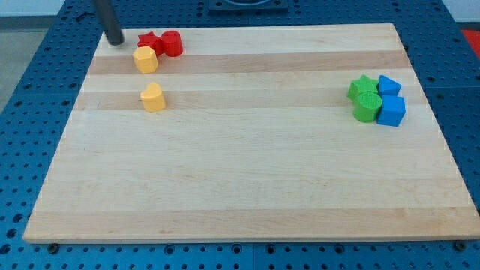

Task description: Push the yellow hexagon towards the yellow heart

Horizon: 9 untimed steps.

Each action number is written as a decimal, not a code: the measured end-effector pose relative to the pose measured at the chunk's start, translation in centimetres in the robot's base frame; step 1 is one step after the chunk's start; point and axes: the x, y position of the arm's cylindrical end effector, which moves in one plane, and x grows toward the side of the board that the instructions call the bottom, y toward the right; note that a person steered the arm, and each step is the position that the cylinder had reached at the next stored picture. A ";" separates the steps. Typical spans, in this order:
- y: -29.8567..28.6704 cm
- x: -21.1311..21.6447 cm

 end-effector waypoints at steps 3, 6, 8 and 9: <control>5.1 5.3; 10.9 5.4; 12.9 5.4; 14.9 6.0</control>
